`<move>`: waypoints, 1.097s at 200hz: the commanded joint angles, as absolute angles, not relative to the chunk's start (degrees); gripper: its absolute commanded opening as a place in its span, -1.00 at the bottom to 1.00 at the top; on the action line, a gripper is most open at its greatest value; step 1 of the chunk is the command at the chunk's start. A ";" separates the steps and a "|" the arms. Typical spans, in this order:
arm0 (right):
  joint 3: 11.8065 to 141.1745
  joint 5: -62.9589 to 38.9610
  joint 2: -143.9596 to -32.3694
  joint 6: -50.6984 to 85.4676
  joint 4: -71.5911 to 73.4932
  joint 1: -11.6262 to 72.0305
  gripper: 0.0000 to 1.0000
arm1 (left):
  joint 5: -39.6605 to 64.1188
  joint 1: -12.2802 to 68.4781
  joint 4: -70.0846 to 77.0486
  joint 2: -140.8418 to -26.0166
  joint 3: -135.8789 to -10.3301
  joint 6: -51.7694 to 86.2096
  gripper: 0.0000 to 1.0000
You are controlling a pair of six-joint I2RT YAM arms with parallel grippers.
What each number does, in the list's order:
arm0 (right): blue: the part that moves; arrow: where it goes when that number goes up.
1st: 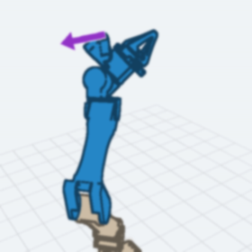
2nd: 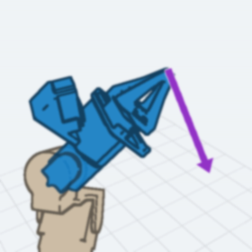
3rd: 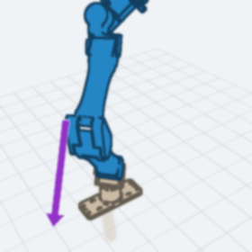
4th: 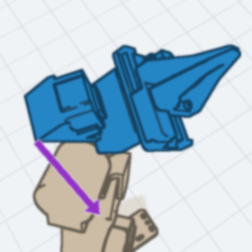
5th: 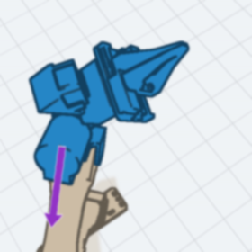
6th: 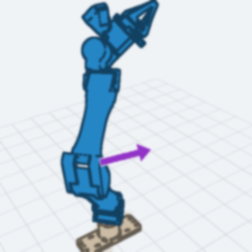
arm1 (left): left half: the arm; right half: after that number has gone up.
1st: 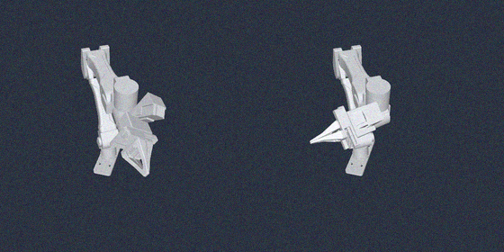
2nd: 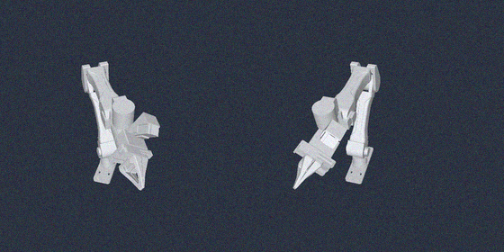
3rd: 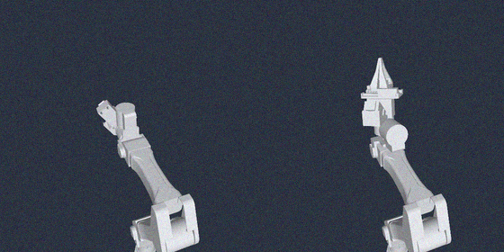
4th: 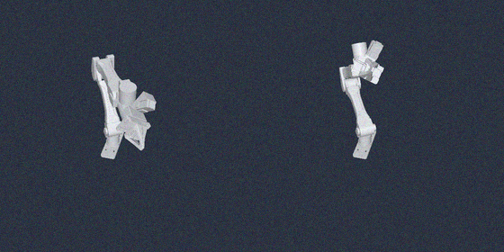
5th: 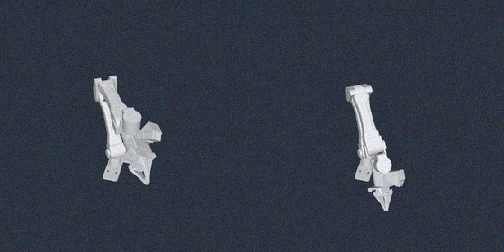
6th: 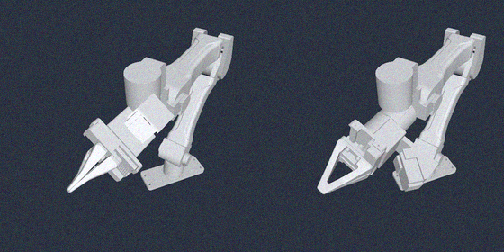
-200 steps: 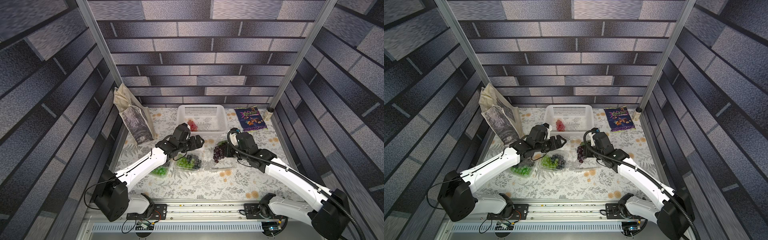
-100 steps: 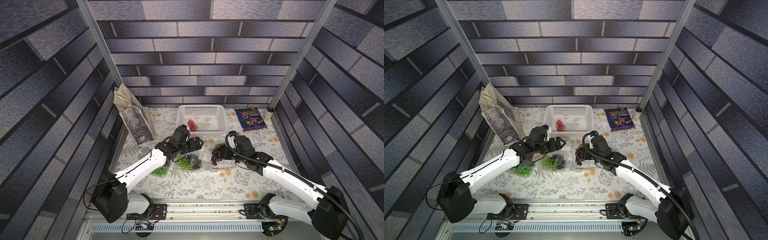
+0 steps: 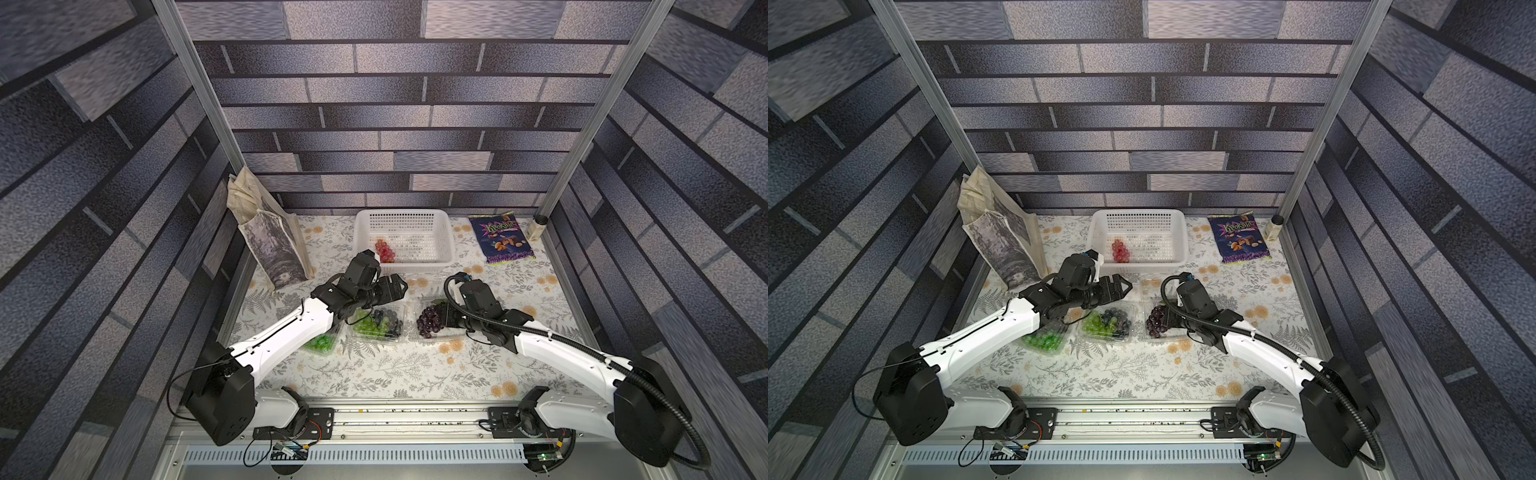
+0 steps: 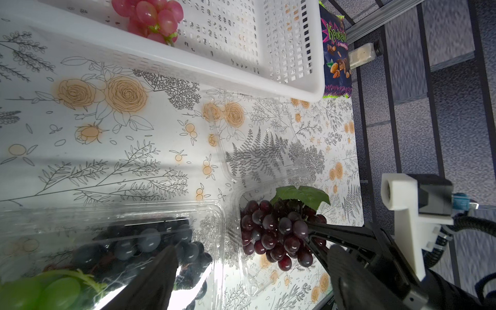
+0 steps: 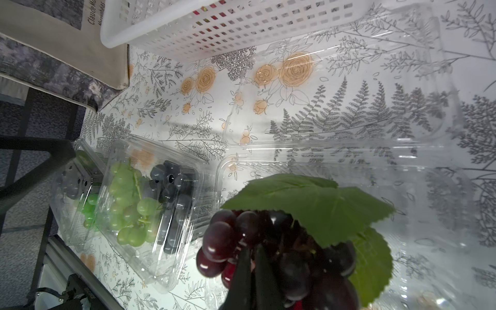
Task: Pack grapes into containers
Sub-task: Place the grape into the packing box.
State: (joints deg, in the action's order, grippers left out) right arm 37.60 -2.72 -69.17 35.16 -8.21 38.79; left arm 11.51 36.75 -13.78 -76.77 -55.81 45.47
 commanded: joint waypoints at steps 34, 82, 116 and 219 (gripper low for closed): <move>35.92 1.00 -69.43 34.20 -8.59 39.19 -0.75 | 10.72 37.26 -12.74 -78.21 -56.15 46.24 0.80; 36.46 5.27 -68.33 32.36 -11.57 39.19 -0.59 | 11.21 37.24 -12.76 -79.53 -56.52 46.24 0.79; 36.04 5.23 -67.86 32.23 -12.83 39.20 -0.06 | 11.14 37.26 -13.19 -79.72 -56.88 45.97 0.79; 49.37 6.47 -64.85 25.10 -21.79 39.20 0.04 | 9.60 36.44 -16.34 -77.75 -59.08 45.09 0.80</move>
